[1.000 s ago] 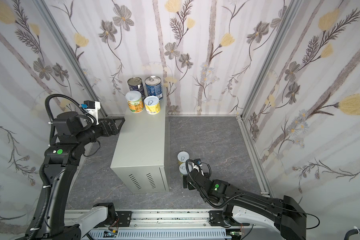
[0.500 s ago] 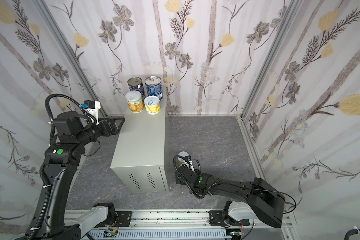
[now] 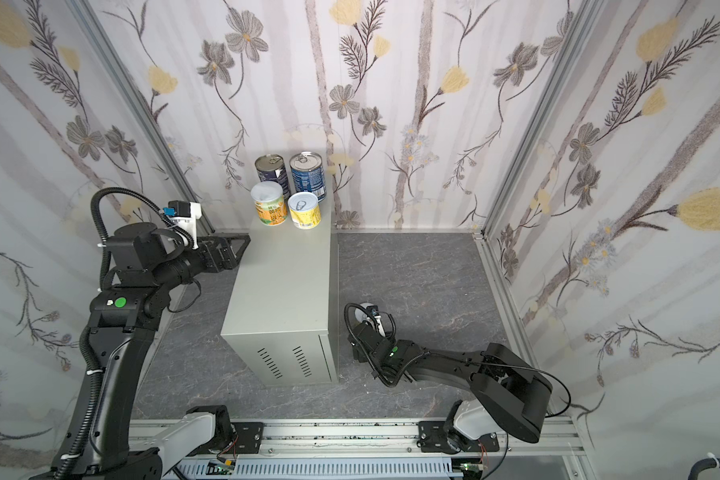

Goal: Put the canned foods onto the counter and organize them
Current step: 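Lower the right gripper onto the green-labelled can and close it, then lift the green-labelled can up to the cabinet top with the right gripper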

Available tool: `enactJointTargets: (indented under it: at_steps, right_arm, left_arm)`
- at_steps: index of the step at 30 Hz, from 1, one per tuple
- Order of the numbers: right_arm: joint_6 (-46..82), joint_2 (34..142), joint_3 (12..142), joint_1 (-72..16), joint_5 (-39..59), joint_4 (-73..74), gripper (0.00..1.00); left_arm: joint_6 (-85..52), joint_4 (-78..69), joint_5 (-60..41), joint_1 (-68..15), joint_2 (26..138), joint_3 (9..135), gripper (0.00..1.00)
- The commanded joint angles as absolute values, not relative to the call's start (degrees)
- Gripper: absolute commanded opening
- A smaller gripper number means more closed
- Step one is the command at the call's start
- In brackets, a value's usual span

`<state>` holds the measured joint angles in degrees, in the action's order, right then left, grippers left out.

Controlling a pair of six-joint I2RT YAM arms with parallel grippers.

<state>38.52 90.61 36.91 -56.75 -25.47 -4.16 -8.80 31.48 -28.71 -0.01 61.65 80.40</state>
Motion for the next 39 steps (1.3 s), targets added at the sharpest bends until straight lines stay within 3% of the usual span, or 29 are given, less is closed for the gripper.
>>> enactJointTargets:
  at_steps: [1,12,22,30,39]
  right_arm:
    - [37.9,90.92,37.44,-56.75,-25.97,-1.14,0.76]
    - [33.41,84.54,37.53,-56.78,-27.59,-4.47,0.65]
    - [24.19,69.02,42.44,-56.78,-25.63,-14.14,0.63]
    - [13.04,64.82,60.46,-55.55,-20.77,-23.69,0.63]
    - [3.72,75.71,84.83,-55.12,-14.89,-31.85,0.63]
  left_arm:
    - [-8.39,29.66,-29.31,0.0,61.8,80.51,1.0]
    - [-8.35,29.54,-29.27,0.0,61.65,80.42,1.0]
    - [-8.12,29.79,-29.6,0.0,61.35,80.68,1.0]
    - [-7.07,30.06,-31.83,0.0,60.74,80.59,1.0]
    - [-3.44,32.06,-42.38,0.0,60.13,81.91,1.0]
